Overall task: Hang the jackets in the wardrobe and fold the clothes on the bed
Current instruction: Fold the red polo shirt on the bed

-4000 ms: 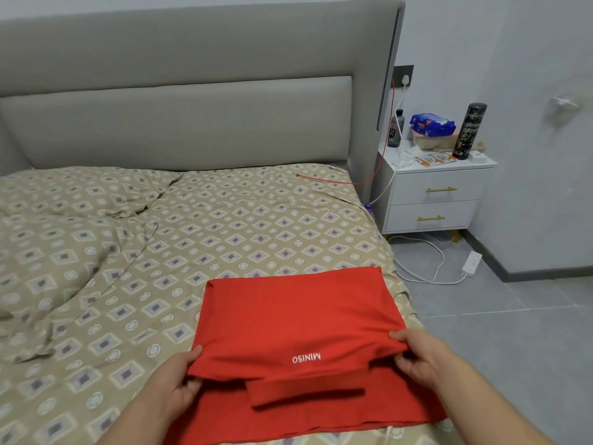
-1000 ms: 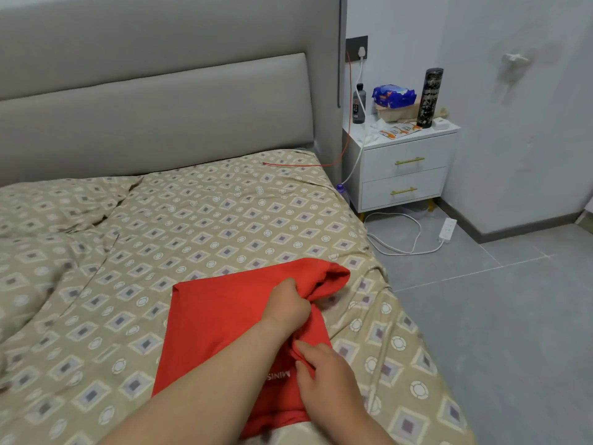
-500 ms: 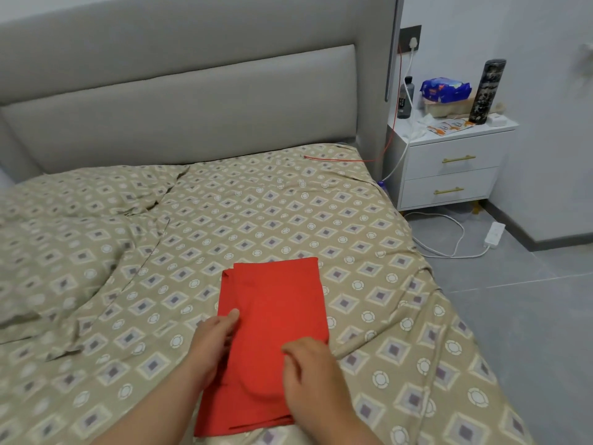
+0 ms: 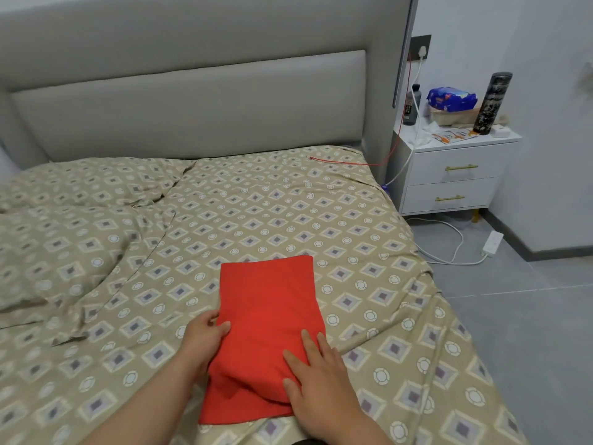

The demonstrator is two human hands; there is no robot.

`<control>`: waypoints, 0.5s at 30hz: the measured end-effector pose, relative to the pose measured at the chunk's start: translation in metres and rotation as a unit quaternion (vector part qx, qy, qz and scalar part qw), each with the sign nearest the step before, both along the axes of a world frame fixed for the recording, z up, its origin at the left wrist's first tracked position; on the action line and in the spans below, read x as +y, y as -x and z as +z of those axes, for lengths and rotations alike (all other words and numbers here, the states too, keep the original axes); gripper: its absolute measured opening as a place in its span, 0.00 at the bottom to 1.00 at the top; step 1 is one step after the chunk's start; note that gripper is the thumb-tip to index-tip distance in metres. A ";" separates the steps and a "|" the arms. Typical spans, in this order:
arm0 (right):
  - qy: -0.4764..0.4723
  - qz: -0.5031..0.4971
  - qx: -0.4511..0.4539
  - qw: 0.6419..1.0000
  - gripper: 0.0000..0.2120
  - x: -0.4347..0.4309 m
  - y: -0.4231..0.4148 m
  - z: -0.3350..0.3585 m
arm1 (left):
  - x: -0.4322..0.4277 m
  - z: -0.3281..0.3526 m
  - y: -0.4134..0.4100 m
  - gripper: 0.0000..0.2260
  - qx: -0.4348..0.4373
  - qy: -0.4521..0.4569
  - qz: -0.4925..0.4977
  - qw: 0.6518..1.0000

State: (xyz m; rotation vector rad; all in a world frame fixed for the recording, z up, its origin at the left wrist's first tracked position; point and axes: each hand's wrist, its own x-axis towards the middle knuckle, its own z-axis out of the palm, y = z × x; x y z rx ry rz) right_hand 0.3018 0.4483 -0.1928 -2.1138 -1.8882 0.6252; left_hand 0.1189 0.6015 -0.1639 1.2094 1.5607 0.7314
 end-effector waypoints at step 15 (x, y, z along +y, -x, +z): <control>-0.017 -0.009 0.051 0.999 0.25 -0.003 -0.001 0.002 | -0.048 -0.018 0.041 0.06 -0.049 0.085 0.041 0.994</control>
